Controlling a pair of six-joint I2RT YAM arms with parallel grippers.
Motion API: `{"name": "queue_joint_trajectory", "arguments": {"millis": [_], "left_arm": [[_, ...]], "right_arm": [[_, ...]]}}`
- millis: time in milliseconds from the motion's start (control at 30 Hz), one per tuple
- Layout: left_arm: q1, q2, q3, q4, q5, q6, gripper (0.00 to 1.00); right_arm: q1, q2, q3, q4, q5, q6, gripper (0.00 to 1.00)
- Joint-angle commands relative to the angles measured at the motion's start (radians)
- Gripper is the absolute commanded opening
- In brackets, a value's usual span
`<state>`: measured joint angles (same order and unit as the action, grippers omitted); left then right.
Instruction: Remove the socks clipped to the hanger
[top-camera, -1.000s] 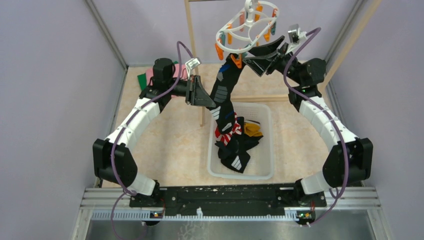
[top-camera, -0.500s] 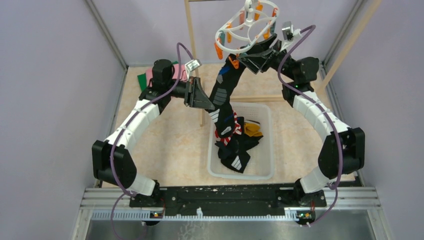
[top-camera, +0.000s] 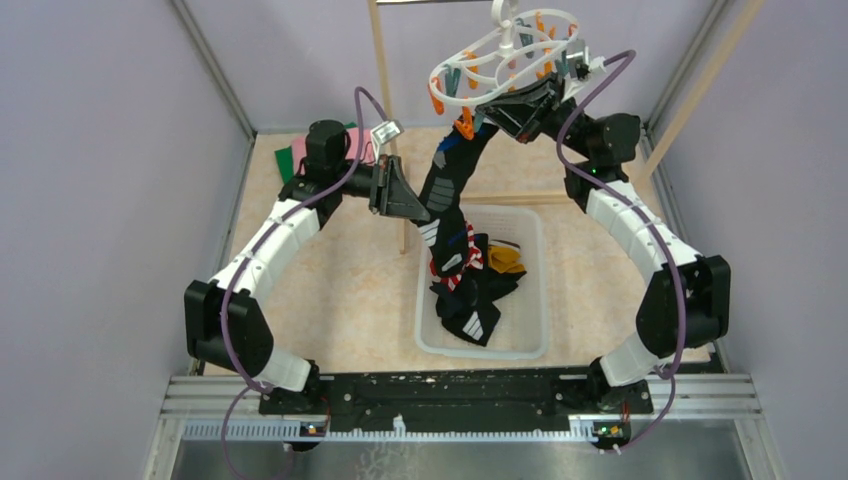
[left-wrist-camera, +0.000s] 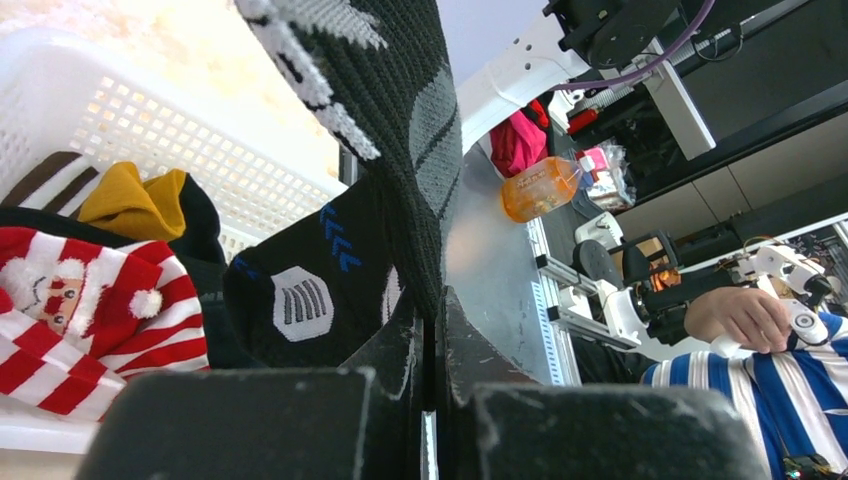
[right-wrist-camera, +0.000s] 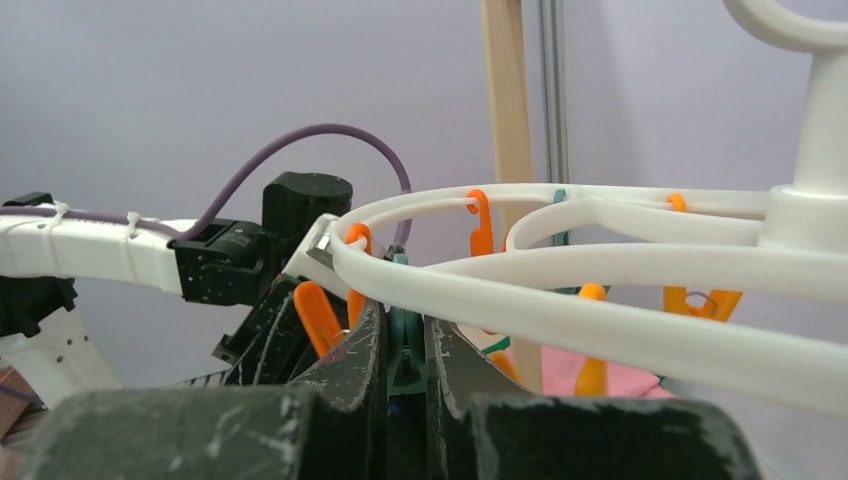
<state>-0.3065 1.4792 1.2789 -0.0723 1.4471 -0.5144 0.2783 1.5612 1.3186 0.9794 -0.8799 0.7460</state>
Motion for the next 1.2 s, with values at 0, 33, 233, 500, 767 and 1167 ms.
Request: {"name": "queue_joint_trajectory", "arguments": {"millis": [0, 33, 233, 500, 767, 1167], "left_arm": [[-0.003, -0.030, 0.002, -0.039, -0.016, 0.093, 0.00], [-0.004, -0.026, 0.007, -0.067, -0.019, 0.130, 0.00], [-0.014, -0.007, 0.023, -0.187, -0.054, 0.268, 0.00], [-0.118, 0.044, 0.024, -0.448, -0.223, 0.581, 0.00], [-0.276, 0.089, 0.048, -0.568, -0.442, 0.790, 0.00], [-0.452, 0.137, 0.129, -0.588, -0.777, 1.016, 0.65]], "right_arm": [[0.007, -0.008, 0.061, 0.005, -0.011, -0.016, 0.00], [0.007, -0.014, 0.060, -0.008, -0.009, -0.023, 0.00], [0.007, -0.057, 0.051, -0.190, 0.025, -0.124, 0.03], [0.006, -0.086, 0.058, -0.358, 0.078, -0.203, 0.06], [0.007, -0.111, 0.117, -0.626, 0.150, -0.274, 0.90], [0.007, -0.463, -0.216, -0.941, 0.437, -0.369, 0.99]]}}
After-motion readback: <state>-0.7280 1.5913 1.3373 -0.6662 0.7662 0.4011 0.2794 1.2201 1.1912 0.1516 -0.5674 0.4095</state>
